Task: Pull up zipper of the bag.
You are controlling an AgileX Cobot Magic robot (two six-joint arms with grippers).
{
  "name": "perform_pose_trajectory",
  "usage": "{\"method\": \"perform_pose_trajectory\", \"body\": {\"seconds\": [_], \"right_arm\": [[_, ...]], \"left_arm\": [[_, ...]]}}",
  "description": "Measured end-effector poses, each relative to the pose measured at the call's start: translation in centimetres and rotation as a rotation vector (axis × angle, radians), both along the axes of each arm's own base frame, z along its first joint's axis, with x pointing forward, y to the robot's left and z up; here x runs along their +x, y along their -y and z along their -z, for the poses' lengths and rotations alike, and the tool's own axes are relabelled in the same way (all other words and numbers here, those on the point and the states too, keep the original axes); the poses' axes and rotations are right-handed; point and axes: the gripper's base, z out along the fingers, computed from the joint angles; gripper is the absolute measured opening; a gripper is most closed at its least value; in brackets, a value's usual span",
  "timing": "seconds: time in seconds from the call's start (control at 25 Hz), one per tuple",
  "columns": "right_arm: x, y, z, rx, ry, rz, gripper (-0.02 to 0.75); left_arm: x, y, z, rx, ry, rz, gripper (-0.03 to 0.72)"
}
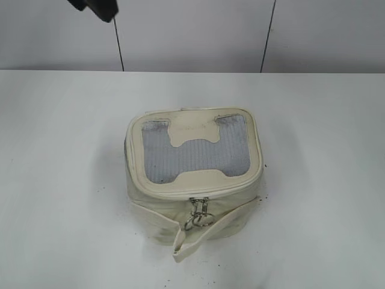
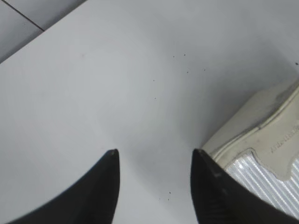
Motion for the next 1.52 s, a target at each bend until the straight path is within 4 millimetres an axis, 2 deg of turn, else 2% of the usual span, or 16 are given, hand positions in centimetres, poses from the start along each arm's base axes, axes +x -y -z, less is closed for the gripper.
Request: {"method": "perform_pose_trajectory", "body": {"seconds": [0.16,0.32,0.4,0.64,0.8,0.88,1.0,1.12,1.52], "right_arm": [[-2.3,0.7,-1.3,0.027,0.009,-0.073,0.594],[-5.3,0.9,-1.8,0.099,0.002,-0.153,0.594],[-7.1,1.4,-1.5,0.119,0.009,-0.167,0.594],[-11.6,3.1,1.0,0.140,0.036,-0.178,0.594],[-14.4,4.0,2.5,0.180,0.126,-0.193,0.594],[-15.6,4.5,2.5,0.200,0.201,-0.200,0.593],[-16.8,5.0,2.3,0.238,0.320,-0.206,0.593],[-17.3,5.2,2.4,0.270,0.418,-0.205,0.592],[-17.2,5.2,2.5,0.281,0.447,-0.204,0.589]], "left_arm": [[-3.9,-2.9,-1.4,-0.009,0.021,-0.043,0.382],[-9.2,-6.5,-0.8,-0.012,0.007,-0.074,0.381],[-12.1,-8.4,-0.1,-0.021,0.005,-0.082,0.381],[-22.0,-14.6,3.0,-0.127,0.070,-0.075,0.381],[-26.3,-17.4,5.9,-0.206,0.163,-0.067,0.379],[-28.2,-18.6,7.0,-0.264,0.239,-0.061,0.379],[-30.0,-19.8,8.7,-0.336,0.336,-0.053,0.379],[-30.7,-20.3,10.1,-0.385,0.405,-0.047,0.379],[-30.9,-20.3,10.3,-0.416,0.438,-0.041,0.379]]}}
